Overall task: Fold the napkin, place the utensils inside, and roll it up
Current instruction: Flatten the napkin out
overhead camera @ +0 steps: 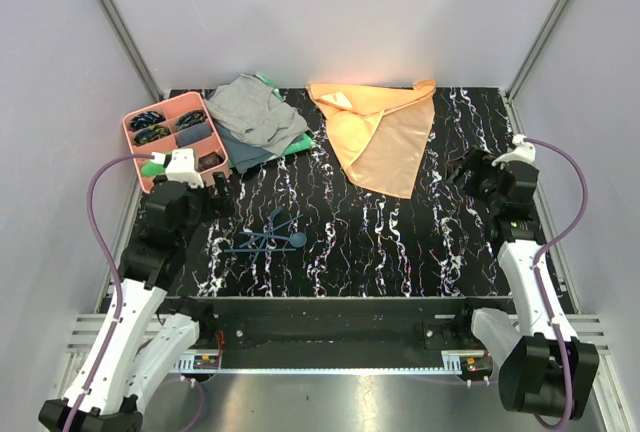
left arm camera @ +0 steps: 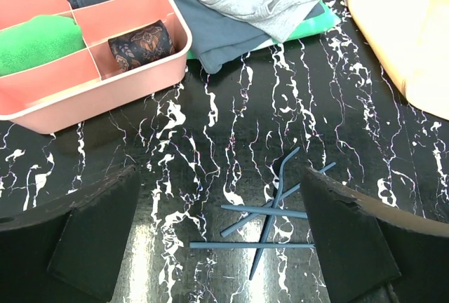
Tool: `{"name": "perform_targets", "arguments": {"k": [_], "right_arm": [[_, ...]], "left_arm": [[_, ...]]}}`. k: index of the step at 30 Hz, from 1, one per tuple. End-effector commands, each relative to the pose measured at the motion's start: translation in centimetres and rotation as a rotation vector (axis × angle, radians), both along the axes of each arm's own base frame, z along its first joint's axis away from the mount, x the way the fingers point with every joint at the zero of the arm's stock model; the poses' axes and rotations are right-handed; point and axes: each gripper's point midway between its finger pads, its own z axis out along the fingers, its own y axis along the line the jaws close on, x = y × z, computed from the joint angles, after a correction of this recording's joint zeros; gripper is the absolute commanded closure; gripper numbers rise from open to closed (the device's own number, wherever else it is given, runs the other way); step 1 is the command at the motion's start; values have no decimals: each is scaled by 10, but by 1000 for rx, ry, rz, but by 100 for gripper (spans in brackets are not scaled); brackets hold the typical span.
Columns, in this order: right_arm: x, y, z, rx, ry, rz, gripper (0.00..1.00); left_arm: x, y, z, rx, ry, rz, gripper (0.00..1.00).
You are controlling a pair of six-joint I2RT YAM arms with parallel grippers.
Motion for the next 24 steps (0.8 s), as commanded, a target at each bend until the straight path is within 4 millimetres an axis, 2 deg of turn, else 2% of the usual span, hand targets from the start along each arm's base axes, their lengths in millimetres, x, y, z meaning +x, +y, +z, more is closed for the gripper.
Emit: {"name": "perform_targets", "arguments": {"k": [1,7,11,14,15,17,18,20,24], "right_arm": [[4,12,2,-22,50,45,6],[10,21,-4,-92,122,25,8],[16,43,-16,-150,201,38,9],[22,62,-35,-216,304,57,11],[21,67,-54,-246,378,65,10],[24,78,-60,-290,417,66,11],[23,78,-73,-316,469,60,11],[25,85,-77,-341,483,52,12],[35,85,-101,-352,554,11,15]], "left_arm": [[5,-2,24,-24,-78,-4,1],[3,-5,24,-21,-83,-30,1],[1,-7,21,-17,-83,-43,1],[1,-9,21,-19,-80,-55,1],[0,-9,21,-19,-80,-60,1],[0,-10,20,-19,-80,-61,1],[0,-10,19,-20,-78,-63,1],[0,-10,18,-21,-74,-64,1],[1,-14,16,-25,-63,-81,1]]}}
